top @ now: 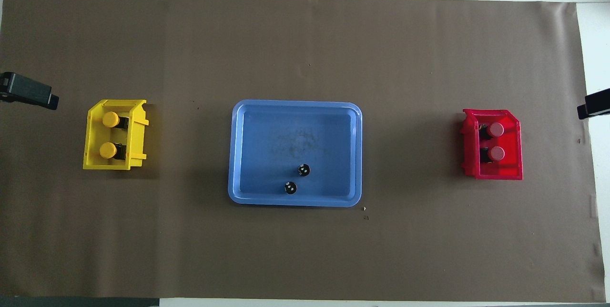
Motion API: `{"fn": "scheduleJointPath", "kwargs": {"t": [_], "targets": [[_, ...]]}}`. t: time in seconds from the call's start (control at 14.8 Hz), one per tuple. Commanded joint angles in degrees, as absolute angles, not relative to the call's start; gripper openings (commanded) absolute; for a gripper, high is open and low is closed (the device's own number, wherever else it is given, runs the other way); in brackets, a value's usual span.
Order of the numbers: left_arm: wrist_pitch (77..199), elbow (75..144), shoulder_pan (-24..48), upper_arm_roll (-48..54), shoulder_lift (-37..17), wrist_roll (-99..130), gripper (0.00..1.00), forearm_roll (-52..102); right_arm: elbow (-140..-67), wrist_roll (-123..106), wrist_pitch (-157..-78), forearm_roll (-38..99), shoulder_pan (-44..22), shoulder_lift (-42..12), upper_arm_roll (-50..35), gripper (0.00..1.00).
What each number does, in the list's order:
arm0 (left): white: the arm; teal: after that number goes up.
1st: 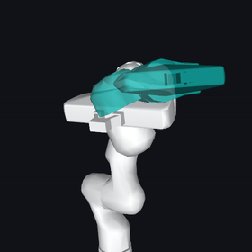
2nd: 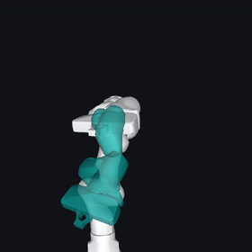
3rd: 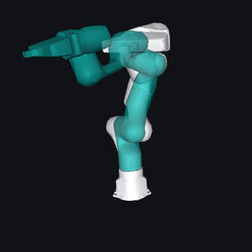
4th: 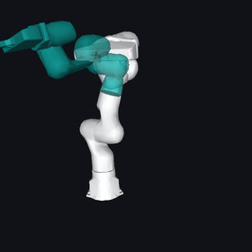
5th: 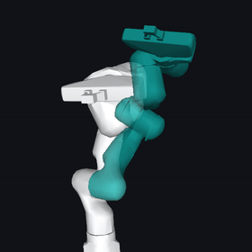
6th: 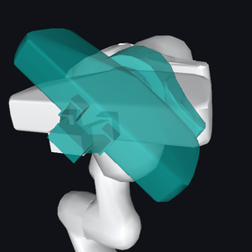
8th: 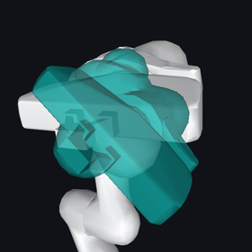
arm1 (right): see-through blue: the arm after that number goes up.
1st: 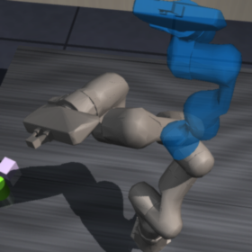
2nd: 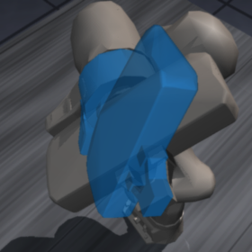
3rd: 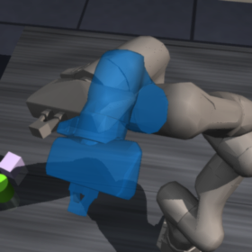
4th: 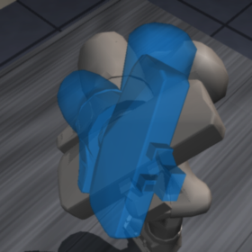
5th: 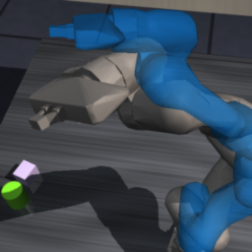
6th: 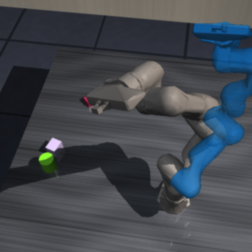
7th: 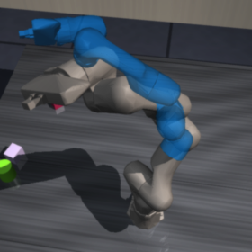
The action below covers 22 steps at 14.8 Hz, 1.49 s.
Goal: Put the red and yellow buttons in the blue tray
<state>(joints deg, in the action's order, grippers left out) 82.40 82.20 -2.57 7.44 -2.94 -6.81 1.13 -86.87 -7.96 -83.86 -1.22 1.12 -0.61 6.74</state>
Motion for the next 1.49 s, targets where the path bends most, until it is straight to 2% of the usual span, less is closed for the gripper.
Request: {"fn": "scheduleJointPath", "kwargs": {"t": [0.0,0.47,0.54,0.61,0.75,0.81,0.95,1.02,1.29,1.42], "targets": [[83.06,84.38,-2.64,7.29,-1.14,-6.24,1.00,1.05,-88.15,-7.03,-85.08,-2.02,1.05,0.26,6.59,0.99],[83.06,84.37,-2.72,7.29,-1.05,-6.24,1.00,1.05,-90.70,-7.82,-85.08,-1.93,0.97,1.40,6.50,0.99],[83.06,84.38,-2.72,7.29,-1.05,-6.24,1.00,1.05,-90.79,-8.61,-85.17,-1.93,1.05,1.49,6.50,0.98],[83.06,84.38,-2.72,7.29,-1.14,-6.24,1.00,1.05,-90.97,-8.61,-86.38,-1.85,1.05,1.49,6.50,0.90],[83.06,84.38,-2.72,7.29,-1.14,-6.24,1.00,1.05,-93.24,-8.70,-90.24,-1.85,0.88,1.76,6.42,0.76],[83.06,84.38,-2.72,7.29,-1.14,-6.24,1.00,1.05,-96.73,-8.61,-94.09,-1.76,0.10,3.24,6.33,0.73],[83.06,84.38,-2.72,7.29,-1.06,-6.24,1.00,0.97,-105.43,-8.70,-102.97,-1.41,-0.70,5.70,6.33,0.73],[83.06,84.38,-2.72,7.29,-1.05,-6.24,1.00,1.05,-107.99,-8.88,-105.97,-1.15,-0.53,5.28,6.33,0.73],[83.06,84.38,-2.72,7.29,-1.14,-6.24,1.00,1.05,-110.65,-9.05,-111.79,-0.79,0.00,0.89,6.33,0.73],[83.06,84.38,-2.72,7.29,-1.14,-6.24,1.00,1.05,-113.62,-9.05,-117.48,-0.79,0.00,-1.13,6.42,0.72]]}}
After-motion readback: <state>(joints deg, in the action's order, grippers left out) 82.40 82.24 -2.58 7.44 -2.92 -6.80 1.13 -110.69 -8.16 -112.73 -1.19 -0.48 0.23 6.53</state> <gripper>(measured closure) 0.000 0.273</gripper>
